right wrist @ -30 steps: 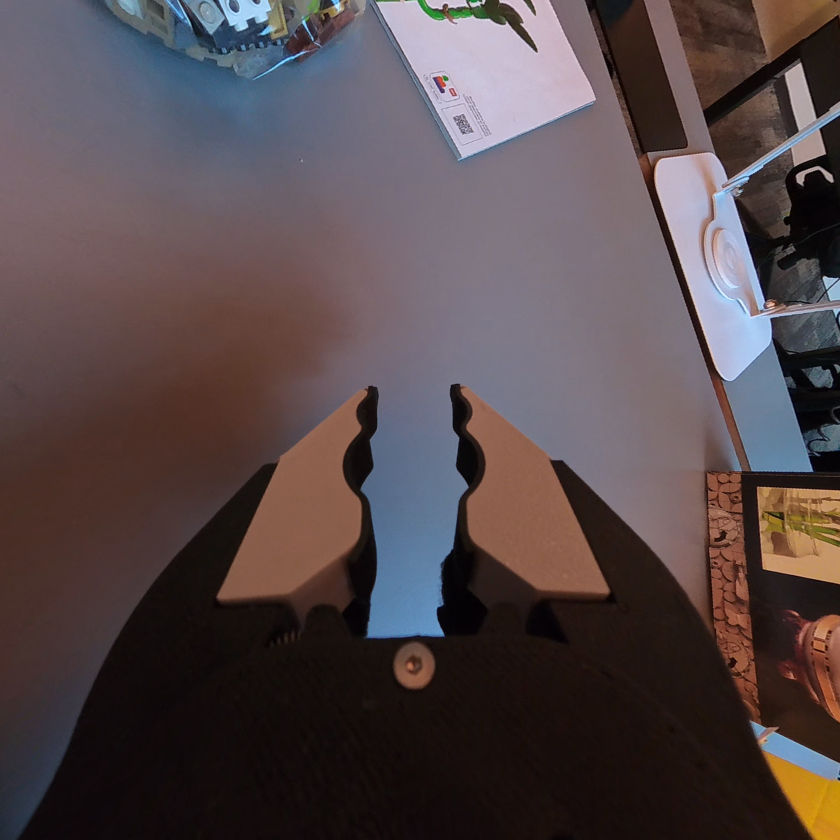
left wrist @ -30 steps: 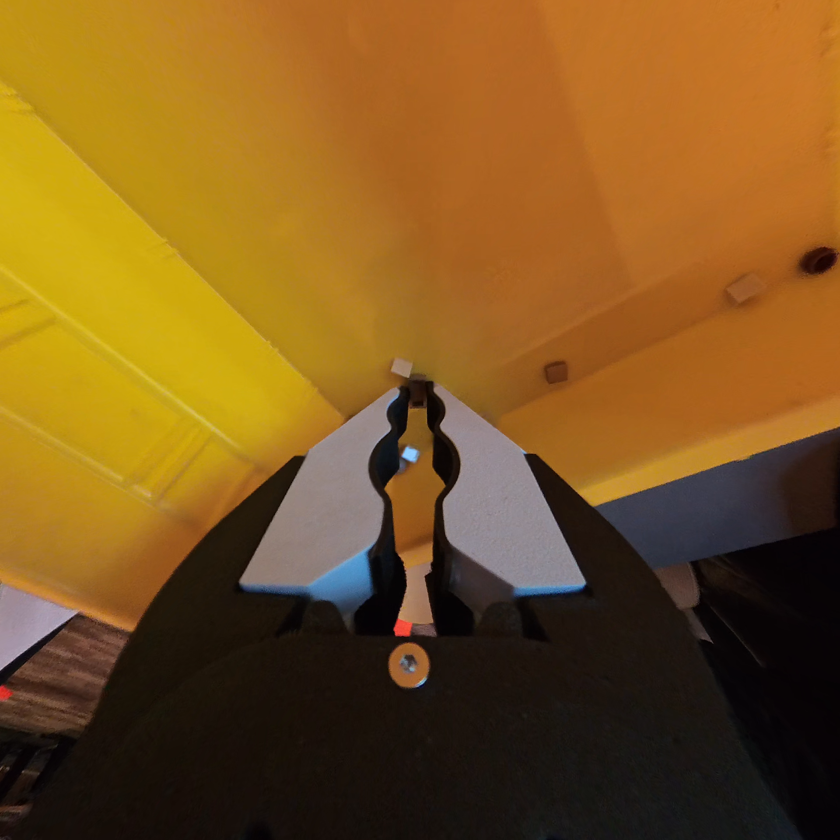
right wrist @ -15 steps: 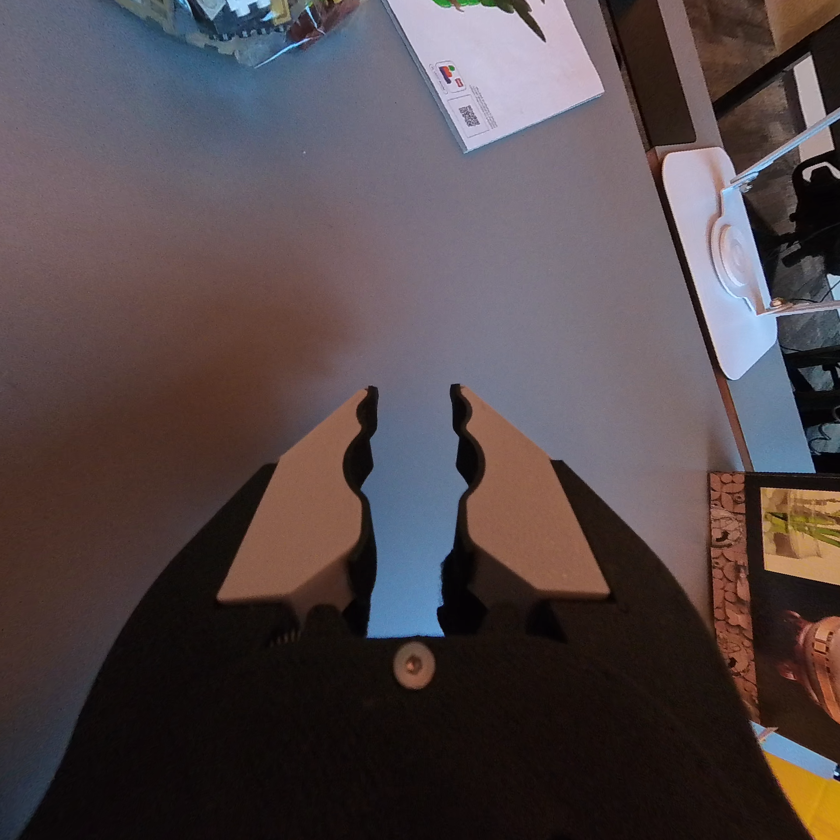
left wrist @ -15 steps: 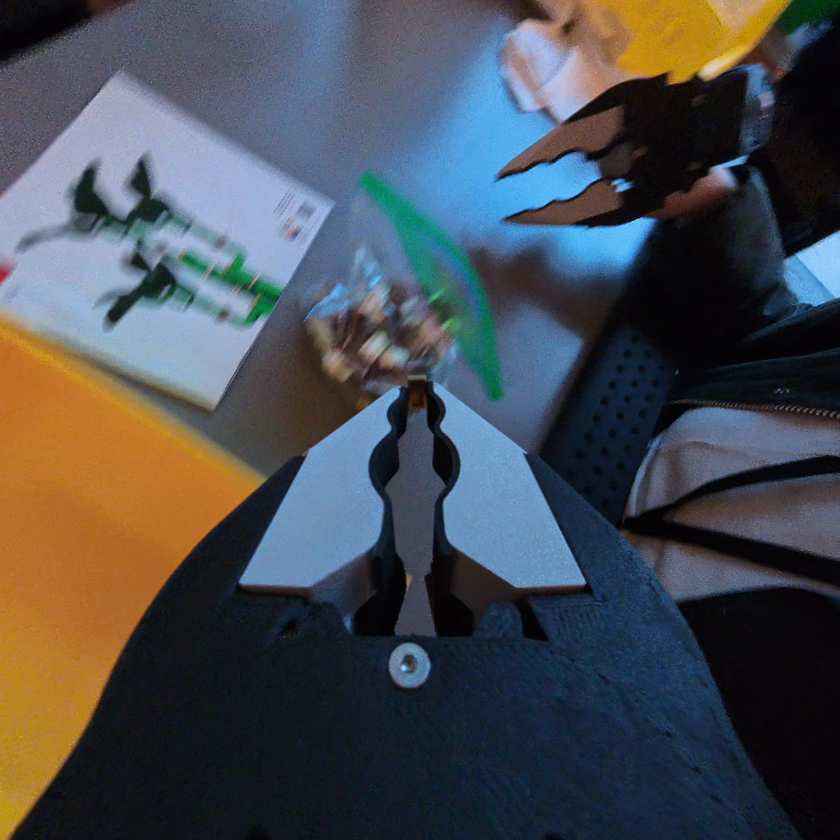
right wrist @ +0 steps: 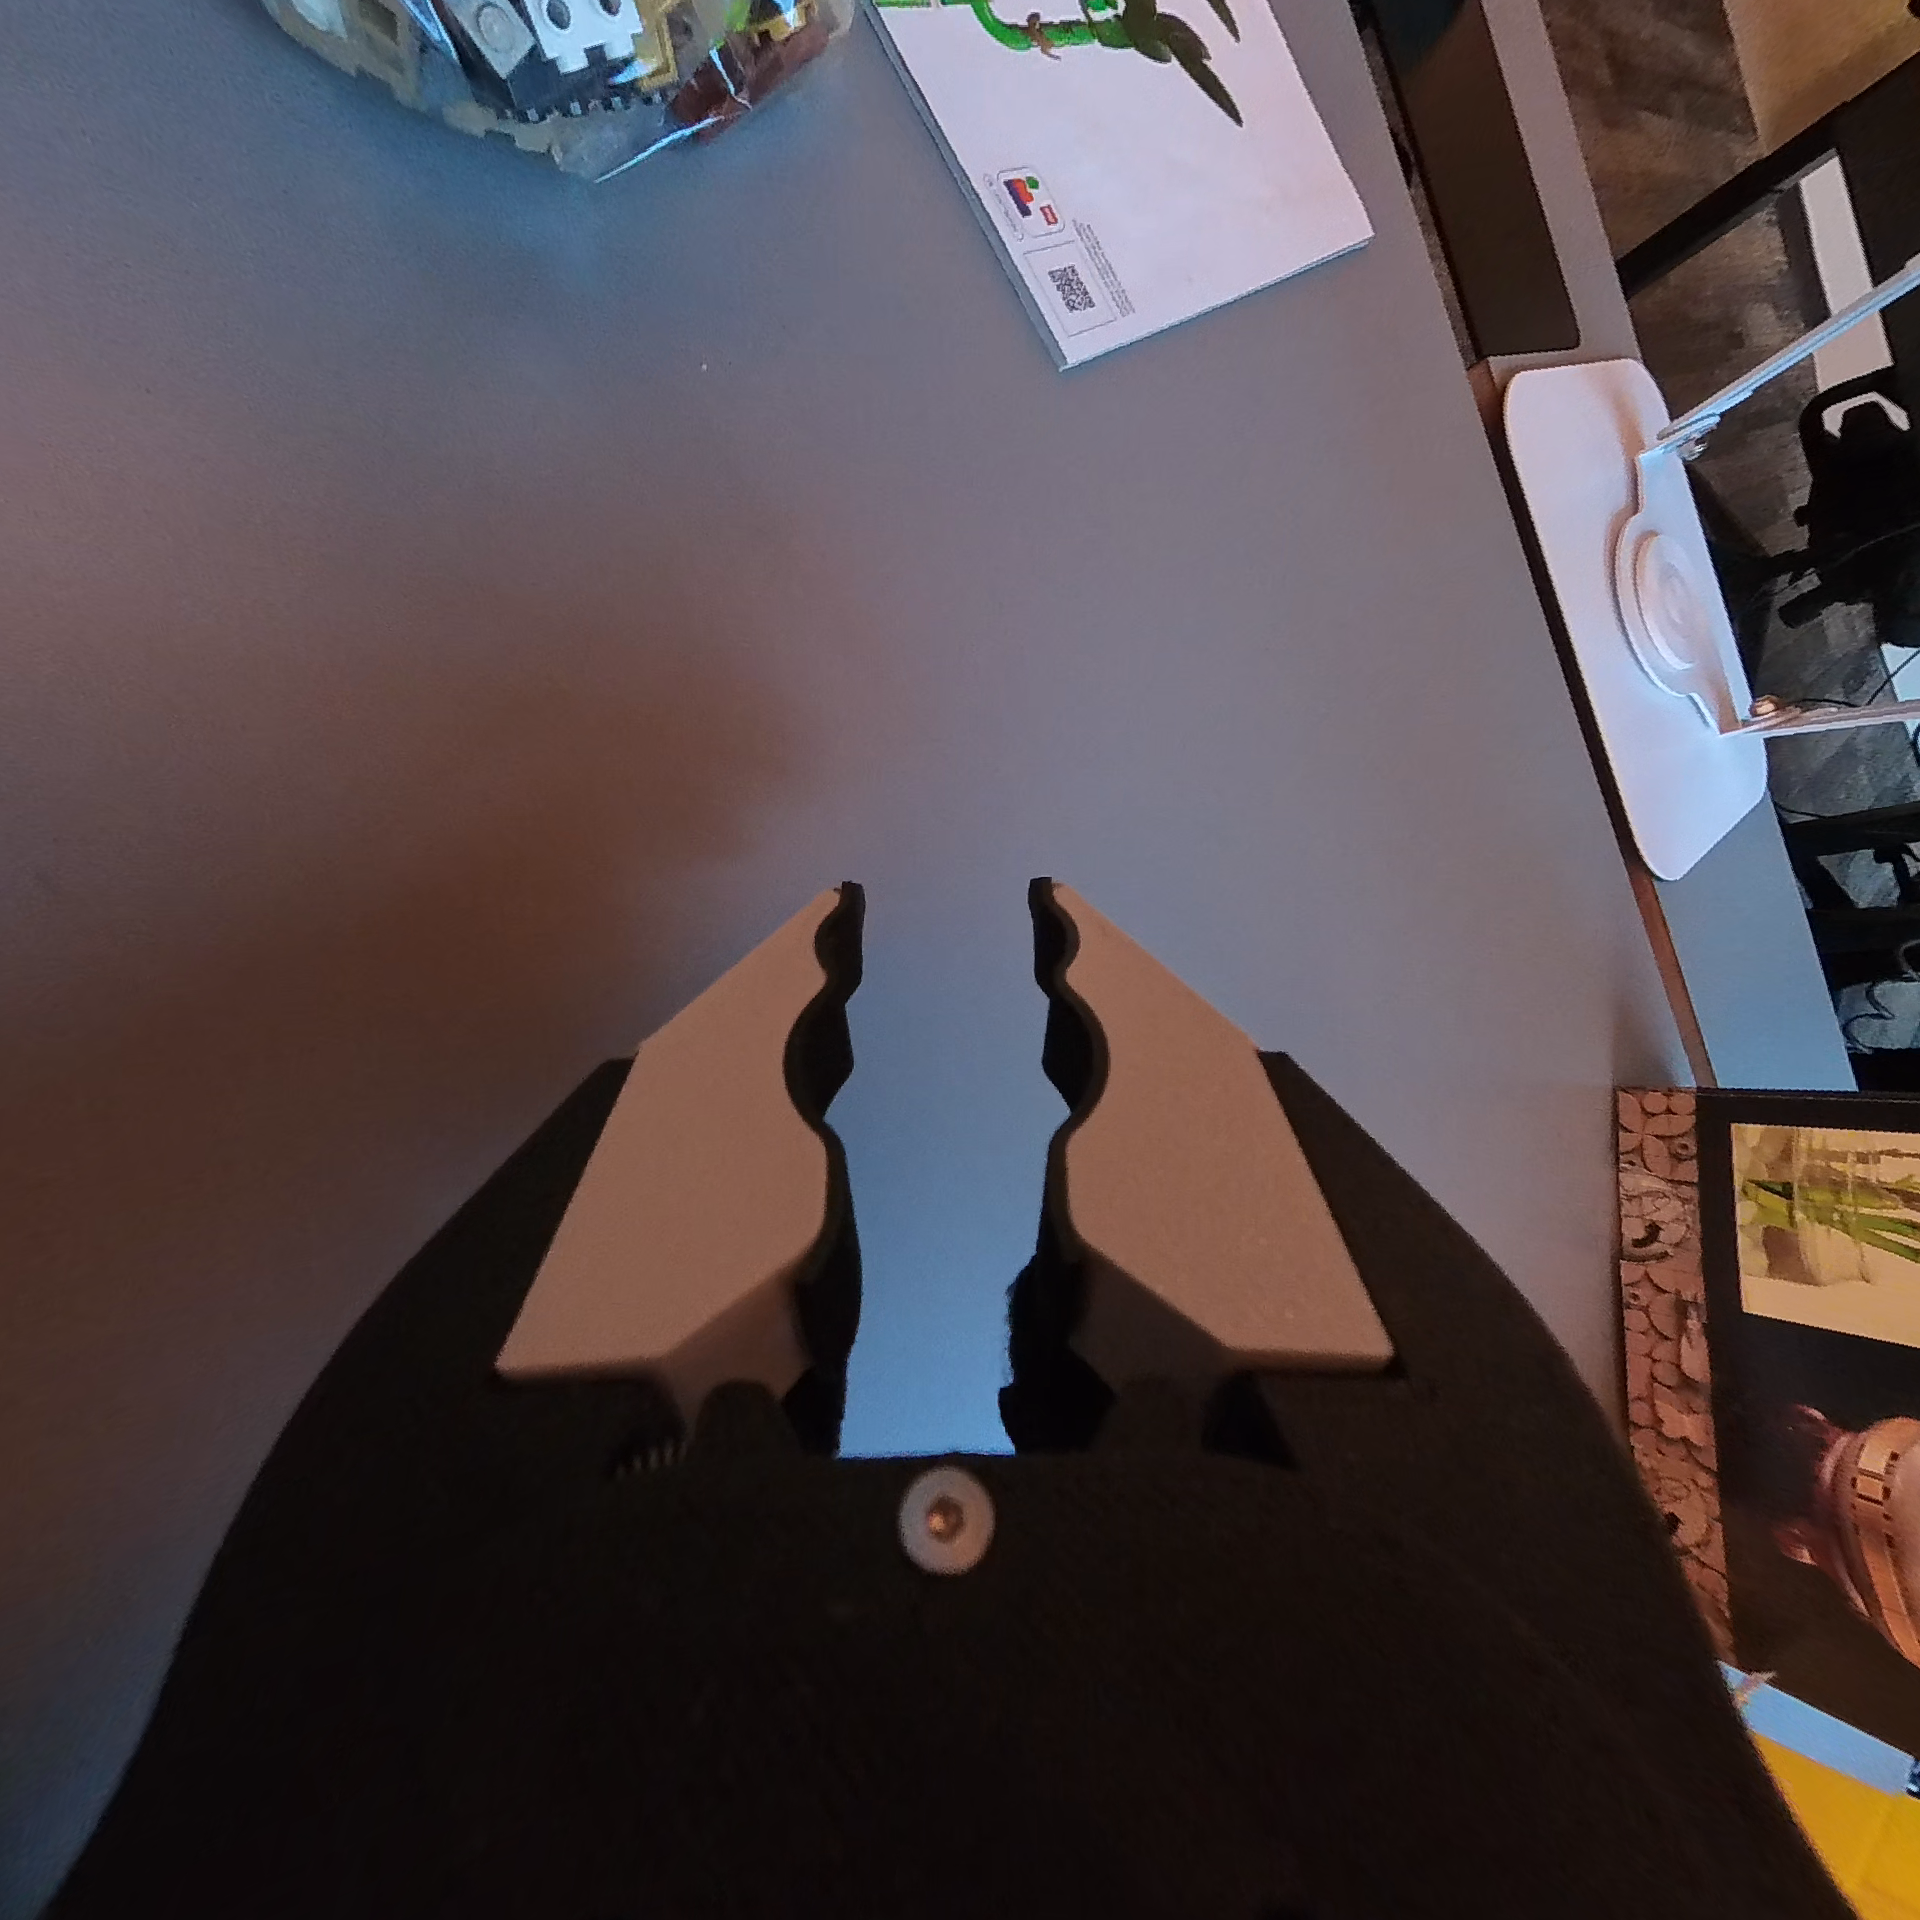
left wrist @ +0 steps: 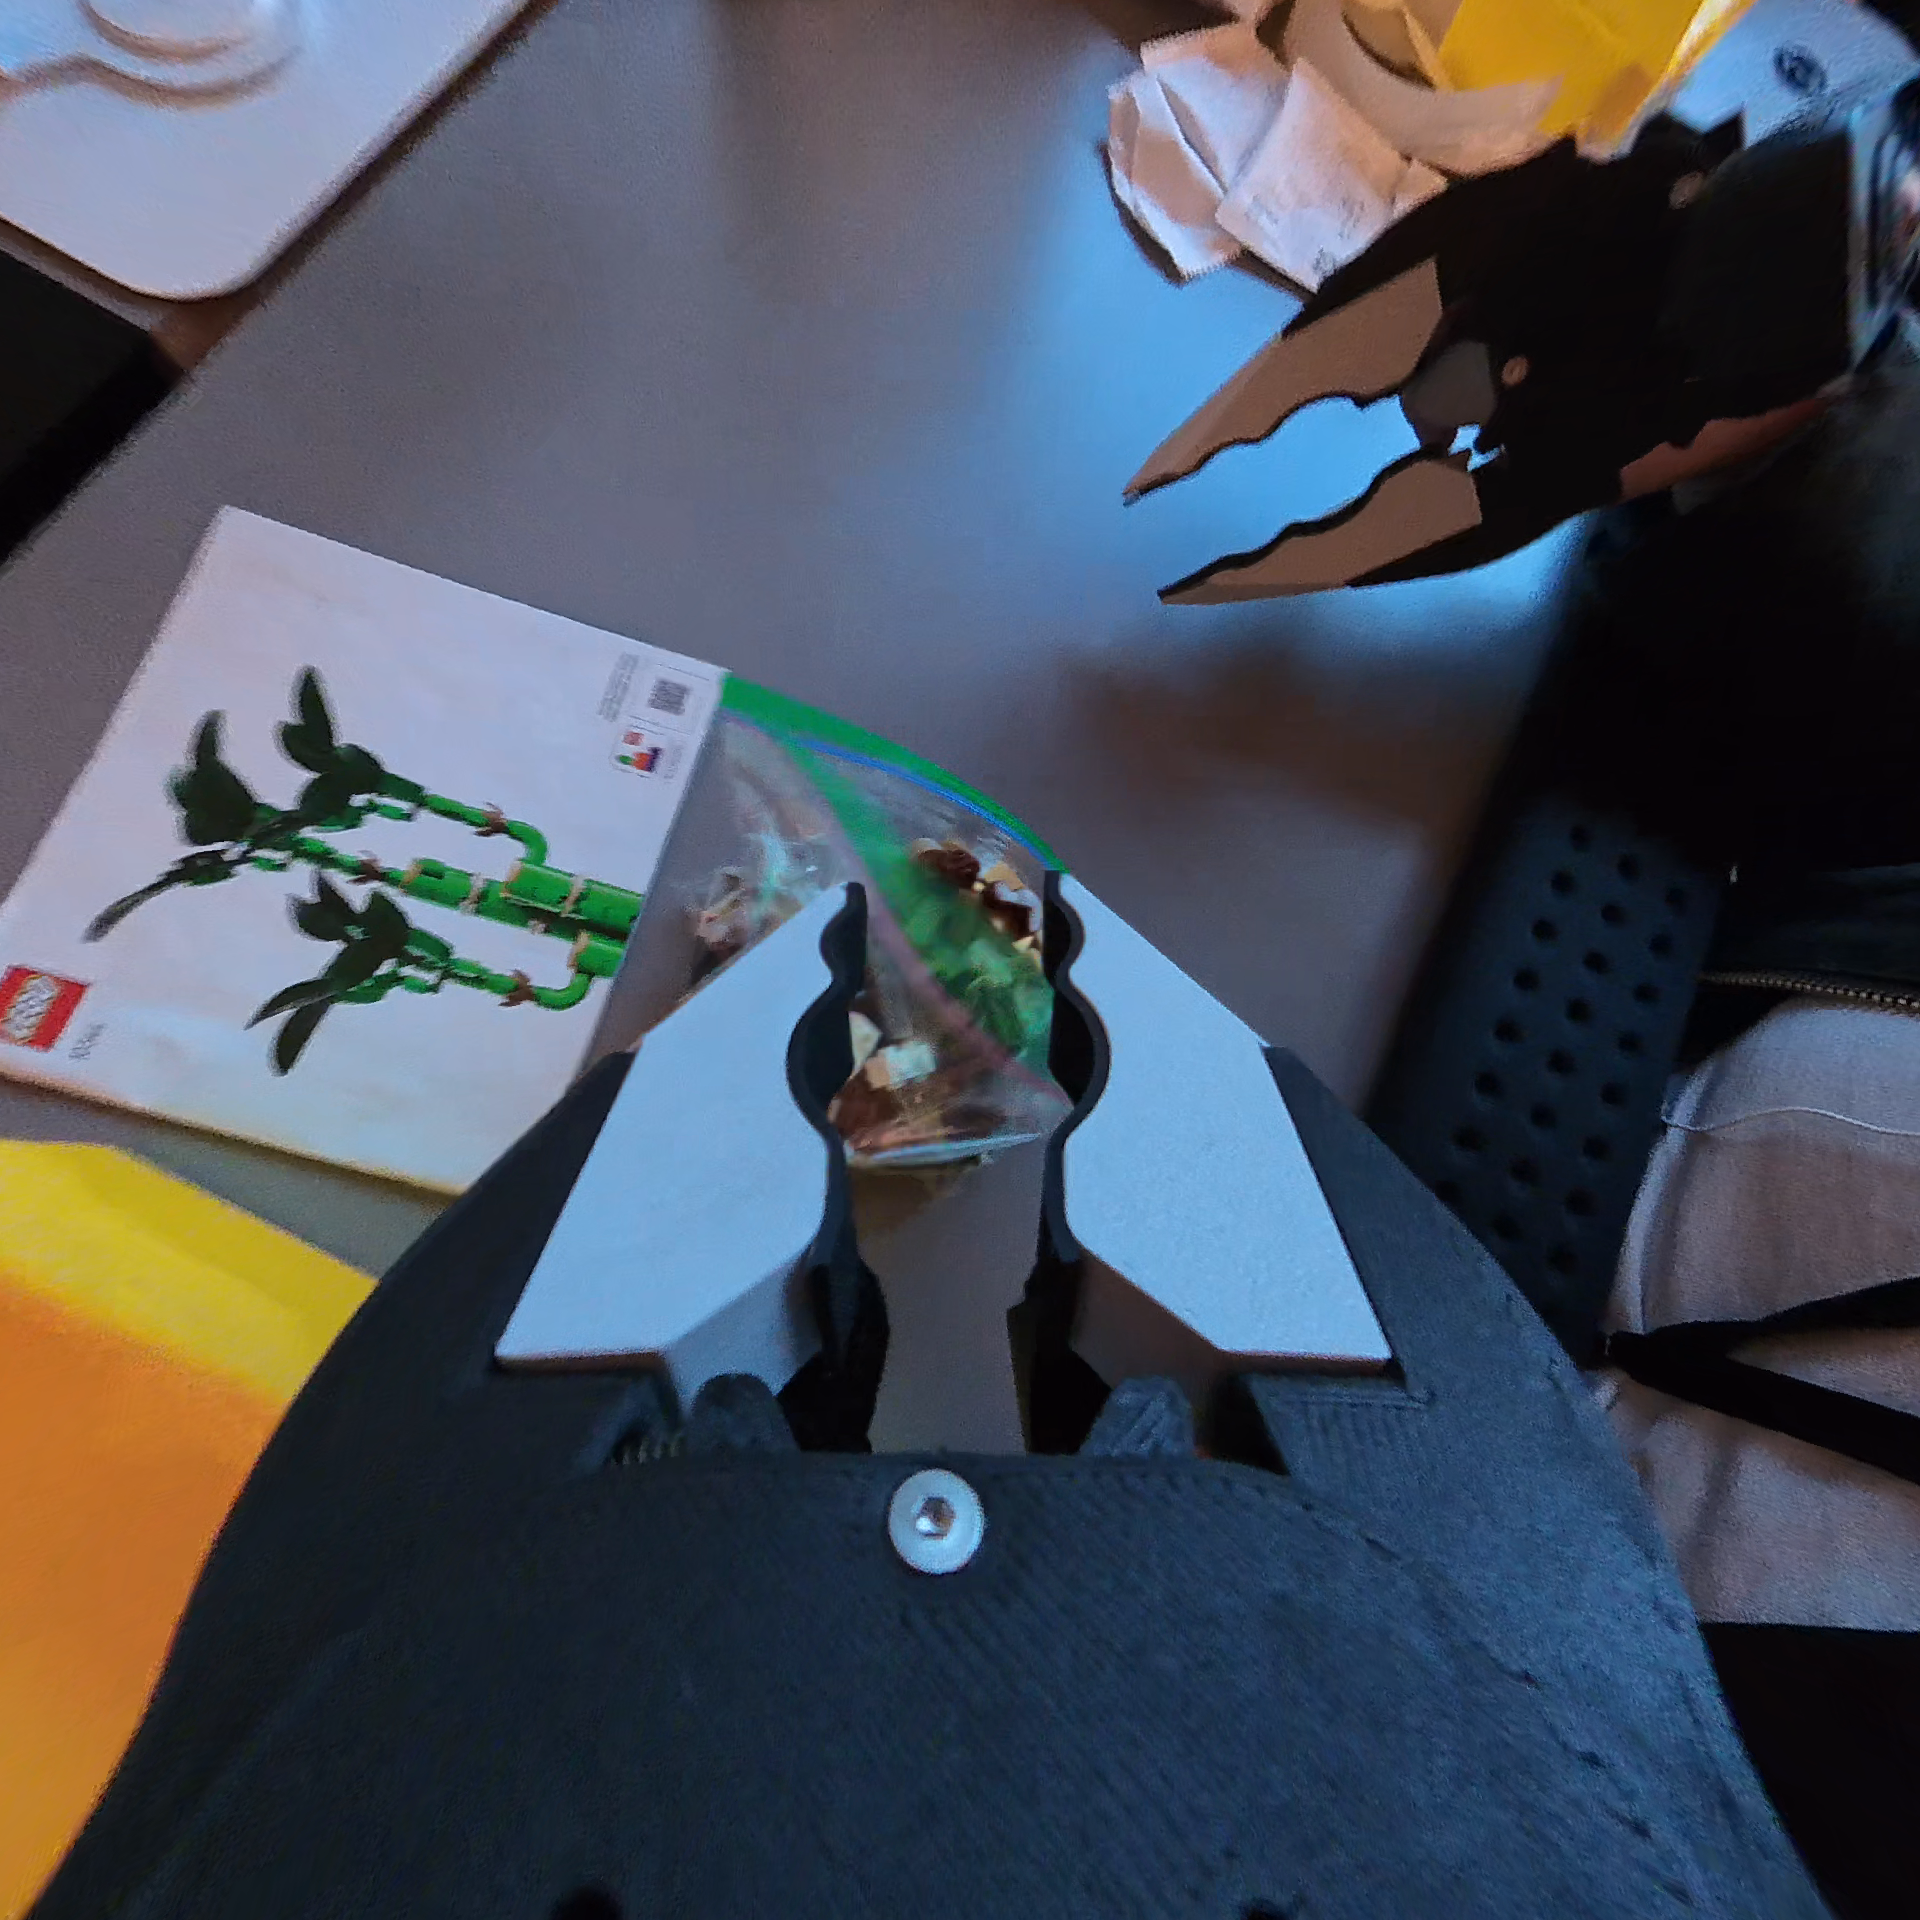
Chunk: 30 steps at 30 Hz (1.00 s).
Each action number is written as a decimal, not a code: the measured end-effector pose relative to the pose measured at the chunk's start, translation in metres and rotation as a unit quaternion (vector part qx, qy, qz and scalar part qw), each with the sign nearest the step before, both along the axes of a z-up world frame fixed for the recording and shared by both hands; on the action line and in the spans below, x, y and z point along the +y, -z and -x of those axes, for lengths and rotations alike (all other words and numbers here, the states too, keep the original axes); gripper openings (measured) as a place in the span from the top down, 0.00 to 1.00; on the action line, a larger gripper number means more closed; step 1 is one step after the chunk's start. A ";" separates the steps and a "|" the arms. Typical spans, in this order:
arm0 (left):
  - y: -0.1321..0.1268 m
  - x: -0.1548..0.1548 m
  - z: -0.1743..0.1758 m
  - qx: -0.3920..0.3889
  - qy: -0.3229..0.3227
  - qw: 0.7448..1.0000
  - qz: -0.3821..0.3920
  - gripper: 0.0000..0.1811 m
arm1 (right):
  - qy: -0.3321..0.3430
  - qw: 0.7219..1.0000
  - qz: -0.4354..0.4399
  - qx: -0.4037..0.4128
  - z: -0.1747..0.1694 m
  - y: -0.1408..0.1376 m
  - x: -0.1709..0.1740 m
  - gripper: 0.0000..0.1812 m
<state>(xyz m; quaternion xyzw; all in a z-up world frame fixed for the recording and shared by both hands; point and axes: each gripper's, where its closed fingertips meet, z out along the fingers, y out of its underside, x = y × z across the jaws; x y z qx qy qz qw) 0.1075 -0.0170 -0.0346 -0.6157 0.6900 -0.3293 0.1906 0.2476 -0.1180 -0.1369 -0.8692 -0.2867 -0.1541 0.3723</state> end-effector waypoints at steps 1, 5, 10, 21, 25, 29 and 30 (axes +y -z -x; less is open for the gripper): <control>-0.008 0.008 0.005 -0.011 -0.012 1.000 -0.004 0.82 | 0.000 1.000 0.000 0.000 0.000 0.000 0.000 0.82; -0.018 0.066 0.060 0.004 -0.115 0.992 -0.054 0.82 | -0.001 1.000 -0.001 -0.002 0.000 -0.001 0.000 0.82; 0.023 0.152 0.173 0.160 -0.298 0.933 -0.124 0.84 | -0.001 1.000 -0.001 -0.005 0.001 -0.002 0.001 0.82; 0.111 0.166 0.259 0.332 -0.398 0.855 -0.005 0.89 | 0.000 1.000 0.003 -0.002 0.001 0.001 0.001 0.82; 0.119 0.165 0.262 0.341 -0.403 0.849 0.020 0.88 | 0.001 1.000 0.004 -0.003 0.000 0.002 0.000 0.82; 0.126 0.163 0.262 0.347 -0.399 0.848 0.030 0.90 | 0.001 1.000 0.007 -0.004 0.000 0.003 0.000 0.82; 0.127 0.163 0.261 0.347 -0.398 0.849 0.030 0.90 | 0.001 1.000 0.007 -0.004 0.000 0.003 0.000 0.82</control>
